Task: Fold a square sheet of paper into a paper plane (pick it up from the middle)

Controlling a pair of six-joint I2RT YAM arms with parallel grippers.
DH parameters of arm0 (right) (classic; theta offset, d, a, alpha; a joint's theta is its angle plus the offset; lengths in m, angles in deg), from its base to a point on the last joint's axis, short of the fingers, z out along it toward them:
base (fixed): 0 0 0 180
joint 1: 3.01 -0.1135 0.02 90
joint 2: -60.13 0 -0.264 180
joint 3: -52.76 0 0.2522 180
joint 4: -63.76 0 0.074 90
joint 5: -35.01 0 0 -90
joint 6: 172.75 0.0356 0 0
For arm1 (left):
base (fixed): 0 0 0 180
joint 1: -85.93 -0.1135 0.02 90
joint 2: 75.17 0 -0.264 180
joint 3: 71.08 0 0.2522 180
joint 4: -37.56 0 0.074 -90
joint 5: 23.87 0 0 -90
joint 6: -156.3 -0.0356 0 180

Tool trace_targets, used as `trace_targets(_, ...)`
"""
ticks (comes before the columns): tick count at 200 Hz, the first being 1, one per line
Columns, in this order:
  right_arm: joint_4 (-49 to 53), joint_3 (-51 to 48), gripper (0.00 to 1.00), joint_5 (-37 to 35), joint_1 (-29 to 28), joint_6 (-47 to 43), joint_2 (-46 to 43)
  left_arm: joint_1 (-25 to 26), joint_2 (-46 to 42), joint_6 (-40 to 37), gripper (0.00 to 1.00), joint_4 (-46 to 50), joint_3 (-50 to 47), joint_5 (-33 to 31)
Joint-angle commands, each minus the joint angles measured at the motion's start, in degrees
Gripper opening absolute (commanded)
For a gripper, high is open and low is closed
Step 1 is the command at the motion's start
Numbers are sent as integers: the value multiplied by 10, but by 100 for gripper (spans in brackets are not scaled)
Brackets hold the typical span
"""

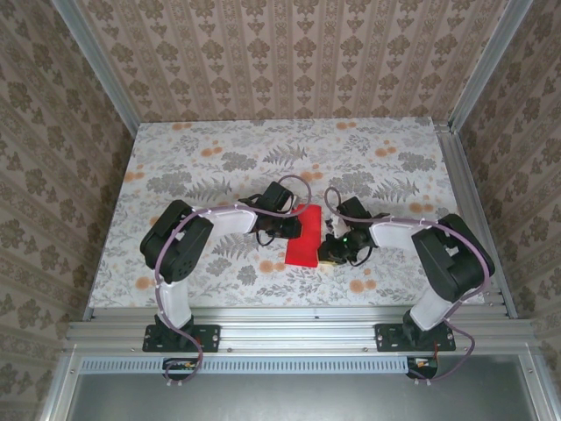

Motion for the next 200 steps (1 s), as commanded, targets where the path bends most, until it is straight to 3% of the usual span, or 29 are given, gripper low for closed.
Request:
trace_targets(1, -5, 1, 17, 17, -6, 43, -33, 0, 44, -17, 20, 60, -16, -29)
trace_targets(57, -36, 51, 18, 28, -42, 62, 26, 0, 40, -17, 20, 58, -19, -28)
trace_targets(104, -24, 24, 18, 27, -47, 39, 53, 1, 41, -16, 20, 55, -25, -28)
trace_targets(200, 14, -70, 17, -12, -45, 15, 6, -5, 40, -20, 20, 61, -23, -31)
